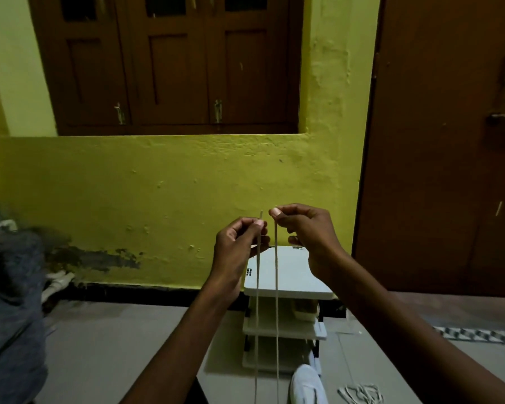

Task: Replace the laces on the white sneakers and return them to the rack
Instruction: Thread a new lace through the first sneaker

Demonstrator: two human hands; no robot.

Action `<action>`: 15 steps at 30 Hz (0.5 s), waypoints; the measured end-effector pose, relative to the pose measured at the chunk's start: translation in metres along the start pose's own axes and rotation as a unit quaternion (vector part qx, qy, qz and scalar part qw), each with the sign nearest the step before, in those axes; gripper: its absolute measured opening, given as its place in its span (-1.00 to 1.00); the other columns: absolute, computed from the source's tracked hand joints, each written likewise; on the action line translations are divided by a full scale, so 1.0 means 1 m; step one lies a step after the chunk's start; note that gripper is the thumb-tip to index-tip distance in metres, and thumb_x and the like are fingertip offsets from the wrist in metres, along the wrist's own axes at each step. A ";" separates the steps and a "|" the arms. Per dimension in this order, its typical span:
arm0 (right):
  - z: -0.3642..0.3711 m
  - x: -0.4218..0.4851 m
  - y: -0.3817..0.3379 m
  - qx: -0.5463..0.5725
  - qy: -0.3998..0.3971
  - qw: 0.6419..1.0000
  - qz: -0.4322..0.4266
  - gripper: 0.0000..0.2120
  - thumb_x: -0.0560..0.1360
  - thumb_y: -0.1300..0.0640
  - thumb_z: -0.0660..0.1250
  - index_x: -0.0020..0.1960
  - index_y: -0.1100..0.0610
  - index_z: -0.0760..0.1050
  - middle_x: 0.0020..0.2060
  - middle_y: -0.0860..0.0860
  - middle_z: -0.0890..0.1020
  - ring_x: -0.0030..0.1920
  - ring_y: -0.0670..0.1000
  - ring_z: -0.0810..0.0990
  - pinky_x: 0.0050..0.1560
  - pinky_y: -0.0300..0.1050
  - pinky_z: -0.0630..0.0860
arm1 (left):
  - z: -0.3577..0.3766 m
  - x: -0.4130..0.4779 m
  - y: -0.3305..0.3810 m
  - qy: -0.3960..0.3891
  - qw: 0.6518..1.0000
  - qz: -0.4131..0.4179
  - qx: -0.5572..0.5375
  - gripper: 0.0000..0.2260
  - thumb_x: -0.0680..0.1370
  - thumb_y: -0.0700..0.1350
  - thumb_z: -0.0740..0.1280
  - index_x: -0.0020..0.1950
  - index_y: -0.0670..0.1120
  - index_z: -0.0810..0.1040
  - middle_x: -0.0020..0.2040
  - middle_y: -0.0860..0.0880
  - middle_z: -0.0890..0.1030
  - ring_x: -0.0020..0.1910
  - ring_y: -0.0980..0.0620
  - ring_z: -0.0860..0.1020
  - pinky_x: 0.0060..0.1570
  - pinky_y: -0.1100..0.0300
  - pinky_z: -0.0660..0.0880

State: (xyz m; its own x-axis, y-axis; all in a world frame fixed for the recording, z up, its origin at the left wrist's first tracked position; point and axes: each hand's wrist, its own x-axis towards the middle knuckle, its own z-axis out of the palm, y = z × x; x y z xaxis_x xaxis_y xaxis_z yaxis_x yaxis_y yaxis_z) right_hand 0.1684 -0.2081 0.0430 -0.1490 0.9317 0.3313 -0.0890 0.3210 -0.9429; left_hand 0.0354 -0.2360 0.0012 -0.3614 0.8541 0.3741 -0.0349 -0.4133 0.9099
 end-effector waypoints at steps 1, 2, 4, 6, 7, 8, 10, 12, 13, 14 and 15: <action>0.001 0.000 -0.001 -0.003 -0.002 1.000 -0.001 -0.90 0.44 0.11 0.50 -0.08 0.10 0.70 -0.26 -0.08 0.67 -0.24 -0.16 0.55 -0.26 -0.16 0.41 | 0.000 0.000 0.000 0.001 1.000 0.004 -0.004 -0.89 0.59 -0.10 0.35 0.00 -0.09 0.65 -0.12 -0.07 0.69 -0.08 -0.02 0.66 -0.03 0.10 0.61; 0.001 0.000 0.001 -0.009 -0.001 1.000 0.000 -0.91 0.44 0.10 0.50 -0.08 0.10 0.70 -0.26 -0.09 0.67 -0.25 -0.17 0.54 -0.27 -0.17 0.41 | -0.001 0.001 -0.001 0.002 1.000 0.007 -0.008 -0.89 0.59 -0.10 0.34 -0.01 -0.09 0.64 -0.13 -0.05 0.68 -0.10 0.00 0.65 -0.10 0.14 0.60; 0.000 -0.002 0.009 -0.029 0.006 1.000 -0.005 -0.92 0.44 0.09 0.50 -0.10 0.09 0.70 -0.31 -0.10 0.66 -0.31 -0.19 0.53 -0.32 -0.21 0.41 | -0.004 0.000 -0.006 -0.002 1.000 0.006 -0.009 -0.89 0.59 -0.11 0.34 0.01 -0.11 0.64 -0.17 -0.05 0.65 -0.22 0.06 0.60 -0.26 0.23 0.51; -0.003 -0.008 0.027 -0.061 0.016 0.998 -0.017 -0.94 0.45 0.10 0.49 -0.15 0.08 0.69 -0.38 -0.07 0.65 -0.39 -0.16 0.52 -0.38 -0.26 0.41 | -0.011 -0.004 -0.021 -0.007 1.000 -0.006 0.011 -0.87 0.59 -0.13 0.35 0.02 -0.16 0.64 -0.24 -0.04 0.59 -0.33 0.11 0.48 -0.34 0.28 0.40; -0.006 -0.013 0.045 -0.086 0.021 0.996 -0.015 -0.93 0.46 0.11 0.47 -0.17 0.08 0.68 -0.39 -0.04 0.66 -0.41 -0.15 0.54 -0.38 -0.26 0.44 | -0.015 -0.009 -0.037 -0.007 0.999 -0.018 0.035 -0.87 0.58 -0.14 0.35 0.01 -0.17 0.64 -0.27 -0.02 0.57 -0.35 0.13 0.45 -0.34 0.30 0.38; -0.007 -0.017 0.063 -0.116 0.022 0.993 -0.011 -0.92 0.47 0.11 0.46 -0.19 0.08 0.68 -0.39 -0.02 0.67 -0.40 -0.14 0.58 -0.36 -0.25 0.48 | -0.021 -0.012 -0.052 -0.006 0.997 -0.026 0.068 -0.88 0.57 -0.14 0.37 -0.01 -0.16 0.66 -0.28 0.01 0.58 -0.35 0.15 0.45 -0.32 0.31 0.39; -0.012 -0.034 0.112 -0.190 0.011 0.981 0.025 -0.91 0.45 0.11 0.46 -0.22 0.05 0.67 -0.38 -0.02 0.69 -0.34 -0.10 0.66 -0.24 -0.12 0.62 | -0.035 -0.029 -0.094 -0.013 0.987 -0.054 0.151 -0.92 0.55 -0.13 0.40 -0.06 -0.11 0.68 -0.26 0.05 0.64 -0.27 0.17 0.53 -0.25 0.32 0.45; -0.017 -0.058 0.169 -0.256 -0.022 0.963 0.083 -0.92 0.40 0.12 0.47 -0.27 0.04 0.66 -0.38 -0.01 0.69 -0.30 -0.02 0.69 -0.13 0.06 0.67 | -0.053 -0.055 -0.137 -0.048 0.963 -0.089 0.250 -0.95 0.52 -0.15 0.43 -0.11 -0.07 0.69 -0.24 0.05 0.67 -0.26 0.18 0.57 -0.27 0.43 0.45; -0.019 -0.066 0.194 -0.276 -0.044 0.954 0.109 -0.90 0.38 0.15 0.47 -0.31 0.02 0.65 -0.38 0.01 0.70 -0.29 0.00 0.70 -0.12 0.10 0.66 | -0.059 -0.063 -0.155 -0.066 0.945 -0.102 0.302 -0.96 0.51 -0.15 0.44 -0.12 -0.07 0.70 -0.24 0.05 0.66 -0.30 0.21 0.56 -0.31 0.50 0.41; -0.021 -0.084 0.223 -0.291 -0.067 0.944 0.142 -0.88 0.37 0.17 0.47 -0.32 0.00 0.64 -0.36 0.02 0.70 -0.27 0.02 0.70 -0.10 0.10 0.66 | -0.068 -0.081 -0.177 -0.088 0.925 -0.126 0.347 -0.96 0.50 -0.15 0.45 -0.12 -0.08 0.71 -0.24 0.05 0.66 -0.32 0.25 0.54 -0.32 0.54 0.38; -0.024 -0.096 0.241 -0.303 -0.086 0.935 0.163 -0.90 0.37 0.19 0.47 -0.28 0.00 0.65 -0.33 0.03 0.71 -0.23 0.03 0.70 -0.06 0.05 0.65 | -0.074 -0.091 -0.193 -0.110 0.911 -0.147 0.370 -0.95 0.50 -0.16 0.45 -0.12 -0.10 0.71 -0.24 0.06 0.65 -0.30 0.27 0.53 -0.32 0.56 0.38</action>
State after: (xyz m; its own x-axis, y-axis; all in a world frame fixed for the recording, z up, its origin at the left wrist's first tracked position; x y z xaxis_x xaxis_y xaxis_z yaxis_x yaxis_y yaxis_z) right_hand 0.1850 -0.2162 -0.2174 -0.2311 0.9726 -0.0262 0.5553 0.1097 -0.8244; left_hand 0.0058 -0.2578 -0.2217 -0.2393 0.9698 0.0474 0.5664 0.0998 0.8180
